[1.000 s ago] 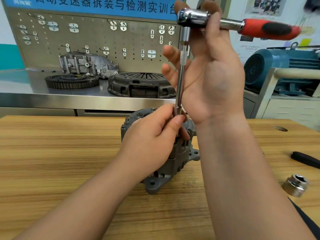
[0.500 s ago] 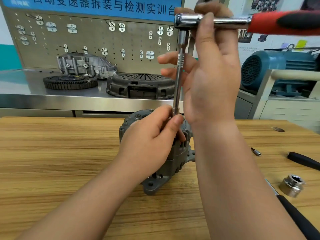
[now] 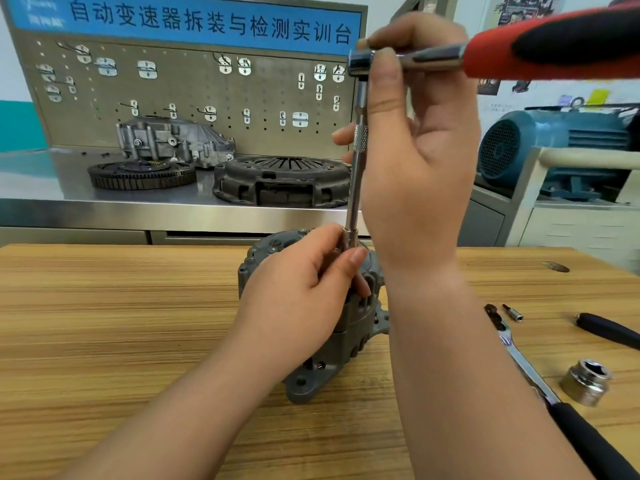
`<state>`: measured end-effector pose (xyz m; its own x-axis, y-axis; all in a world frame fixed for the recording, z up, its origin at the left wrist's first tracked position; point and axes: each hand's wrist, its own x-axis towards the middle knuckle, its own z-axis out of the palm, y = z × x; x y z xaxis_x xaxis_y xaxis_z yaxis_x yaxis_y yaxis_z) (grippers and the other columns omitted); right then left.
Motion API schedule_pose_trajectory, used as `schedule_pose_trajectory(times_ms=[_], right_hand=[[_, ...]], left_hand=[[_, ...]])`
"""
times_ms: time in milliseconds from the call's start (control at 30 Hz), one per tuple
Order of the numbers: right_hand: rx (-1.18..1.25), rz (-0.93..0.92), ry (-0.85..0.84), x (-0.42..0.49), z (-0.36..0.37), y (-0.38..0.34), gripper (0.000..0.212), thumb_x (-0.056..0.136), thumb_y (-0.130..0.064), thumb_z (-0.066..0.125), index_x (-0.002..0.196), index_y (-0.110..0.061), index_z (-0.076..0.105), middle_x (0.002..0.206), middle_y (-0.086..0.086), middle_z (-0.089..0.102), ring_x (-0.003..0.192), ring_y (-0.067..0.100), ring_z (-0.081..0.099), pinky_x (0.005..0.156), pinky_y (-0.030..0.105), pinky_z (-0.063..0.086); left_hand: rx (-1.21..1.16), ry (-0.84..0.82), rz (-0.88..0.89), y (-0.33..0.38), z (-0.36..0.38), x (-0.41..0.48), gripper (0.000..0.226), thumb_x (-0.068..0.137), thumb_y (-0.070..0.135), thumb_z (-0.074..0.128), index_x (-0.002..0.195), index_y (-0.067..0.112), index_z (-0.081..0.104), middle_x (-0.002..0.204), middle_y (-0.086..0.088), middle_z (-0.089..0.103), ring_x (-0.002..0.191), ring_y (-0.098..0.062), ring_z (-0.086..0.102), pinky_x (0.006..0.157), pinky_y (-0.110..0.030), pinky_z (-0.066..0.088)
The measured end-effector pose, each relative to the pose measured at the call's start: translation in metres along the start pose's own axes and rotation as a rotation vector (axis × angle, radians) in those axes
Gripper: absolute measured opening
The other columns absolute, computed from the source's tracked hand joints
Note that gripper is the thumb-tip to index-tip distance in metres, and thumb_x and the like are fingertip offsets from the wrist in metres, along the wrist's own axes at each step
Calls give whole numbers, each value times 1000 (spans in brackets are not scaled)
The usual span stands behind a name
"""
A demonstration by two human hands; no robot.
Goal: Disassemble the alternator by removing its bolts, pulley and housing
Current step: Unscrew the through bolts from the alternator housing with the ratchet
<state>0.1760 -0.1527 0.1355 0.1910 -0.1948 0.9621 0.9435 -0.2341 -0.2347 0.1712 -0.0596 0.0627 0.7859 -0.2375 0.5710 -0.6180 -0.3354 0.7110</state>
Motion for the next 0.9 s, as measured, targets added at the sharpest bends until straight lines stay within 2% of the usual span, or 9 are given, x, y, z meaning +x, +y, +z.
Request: schedule_pose_trajectory(times_ms=[167, 267, 367, 500, 567, 633, 767, 833, 900], right_hand=[[647, 534, -17, 1, 1, -8, 18, 105, -22, 32, 101, -23, 50, 115, 4, 57, 54, 15, 61, 49, 24, 49], [863, 657, -61, 4, -3, -7, 22, 105, -28, 28, 104, -24, 50, 108, 0, 62, 56, 13, 61, 51, 24, 48], [754, 602, -26, 3, -4, -5, 19, 105, -23, 31, 101, -22, 50, 109, 3, 60, 57, 15, 61, 51, 24, 49], [57, 75, 15, 4, -6, 2, 9, 100, -5, 44, 100, -13, 49, 96, 3, 55, 64, 21, 55, 55, 37, 52], [-69, -47, 4, 1, -4, 4, 10, 98, -2, 46, 102, -11, 48, 90, -1, 53, 60, 26, 52, 53, 41, 49], [43, 102, 30, 1, -1, 0, 9, 100, -6, 43, 102, -13, 49, 95, 2, 56, 56, 24, 57, 51, 32, 50], [541, 504, 10, 2, 0, -6, 17, 105, -19, 34, 101, -22, 50, 112, 1, 59, 53, 16, 62, 48, 24, 48], [741, 622, 0, 4, -1, -6, 20, 105, -24, 31, 102, -24, 51, 120, 2, 57, 53, 15, 62, 49, 23, 48], [814, 658, -9, 5, -4, -5, 21, 105, -26, 30, 103, -24, 50, 118, 2, 58, 54, 15, 61, 49, 23, 48]], left_hand=[[22, -7, 64, 0, -2, -2, 27, 93, 44, 39, 85, 26, 58, 67, 30, 59, 65, -2, 55, 64, -37, 49], [19, -36, 53, 1, -3, -1, 27, 89, 42, 38, 85, 25, 58, 73, 25, 65, 73, -4, 61, 72, -42, 51], [19, -48, 27, 0, -2, 1, 32, 88, 43, 39, 89, 18, 60, 75, 19, 69, 77, -11, 65, 75, -46, 51], [26, -18, 13, 1, 0, 1, 25, 93, 42, 42, 82, 26, 58, 69, 23, 66, 63, -5, 59, 66, -44, 52], [46, -15, 14, 2, 0, 1, 27, 85, 46, 40, 85, 28, 59, 72, 27, 65, 62, -5, 59, 63, -42, 53], [25, -7, 27, 2, 0, 0, 31, 85, 49, 38, 90, 27, 60, 74, 28, 65, 64, -6, 60, 64, -44, 53], [-2, -6, 76, 2, -1, -2, 30, 94, 44, 36, 79, 26, 54, 67, 28, 60, 62, -6, 54, 62, -40, 49], [2, -34, 86, 1, -2, -1, 23, 91, 38, 39, 80, 25, 54, 67, 28, 60, 63, -5, 54, 65, -41, 49], [-10, -57, 67, 0, -2, 1, 25, 89, 38, 41, 84, 19, 56, 71, 22, 66, 72, -9, 62, 72, -46, 51]])
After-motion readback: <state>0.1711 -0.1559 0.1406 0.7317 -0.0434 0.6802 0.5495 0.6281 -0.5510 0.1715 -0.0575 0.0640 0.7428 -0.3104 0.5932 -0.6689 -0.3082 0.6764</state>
